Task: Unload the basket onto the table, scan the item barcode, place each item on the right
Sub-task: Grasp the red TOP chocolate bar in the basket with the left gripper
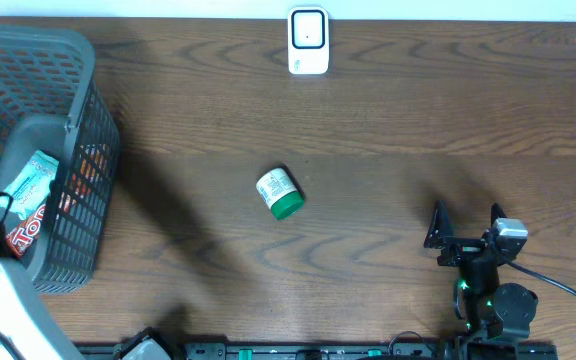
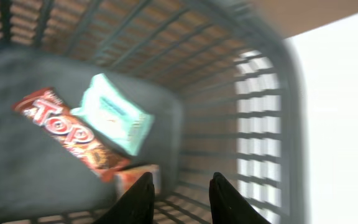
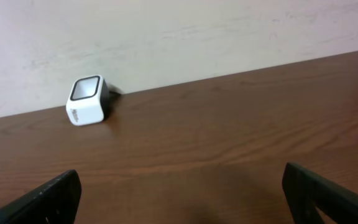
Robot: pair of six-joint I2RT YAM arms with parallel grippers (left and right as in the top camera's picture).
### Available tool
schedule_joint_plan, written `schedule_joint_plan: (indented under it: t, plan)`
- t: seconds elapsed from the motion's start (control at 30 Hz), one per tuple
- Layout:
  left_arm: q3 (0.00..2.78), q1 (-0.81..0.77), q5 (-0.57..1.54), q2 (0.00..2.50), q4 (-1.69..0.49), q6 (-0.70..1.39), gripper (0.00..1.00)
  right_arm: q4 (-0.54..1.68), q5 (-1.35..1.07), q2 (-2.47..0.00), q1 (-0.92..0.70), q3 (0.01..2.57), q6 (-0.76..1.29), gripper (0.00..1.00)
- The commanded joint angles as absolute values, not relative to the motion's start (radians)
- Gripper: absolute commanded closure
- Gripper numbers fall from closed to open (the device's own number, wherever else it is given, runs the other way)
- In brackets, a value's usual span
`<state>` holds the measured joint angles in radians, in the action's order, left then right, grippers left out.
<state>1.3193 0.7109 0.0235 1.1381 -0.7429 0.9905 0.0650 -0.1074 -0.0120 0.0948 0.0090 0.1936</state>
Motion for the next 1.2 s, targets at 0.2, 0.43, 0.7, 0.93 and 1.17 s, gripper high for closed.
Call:
schedule_joint_plan:
  t: [0.2, 0.43, 0.7, 0.93, 1.17]
  plan:
    - [1.326, 0.712, -0.08, 1.111, -0.828, 0.988, 0.04, 0.067, -0.103, -0.007, 0.088, 0.006, 0.183, 0.01]
    - [1.326, 0.712, -0.079, 1.379, -0.859, 1.079, 0.02, 0.067, -0.103, -0.007, 0.088, 0.006, 0.183, 0.01]
    - [1.326, 0.712, -0.074, 1.663, -0.836, 1.087, 0.02, 0.067, -0.102, -0.007, 0.088, 0.006, 0.183, 0.01]
    - [1.326, 0.712, -0.06, 1.859, -0.813, 1.087, 0.01, 0.067, -0.103, -0.007, 0.088, 0.006, 0.182, 0.01]
    - [1.326, 0.712, -0.06, 1.945, -0.784, 1.086, 0.01, 0.067, -0.103, -0.007, 0.088, 0.006, 0.183, 0.01]
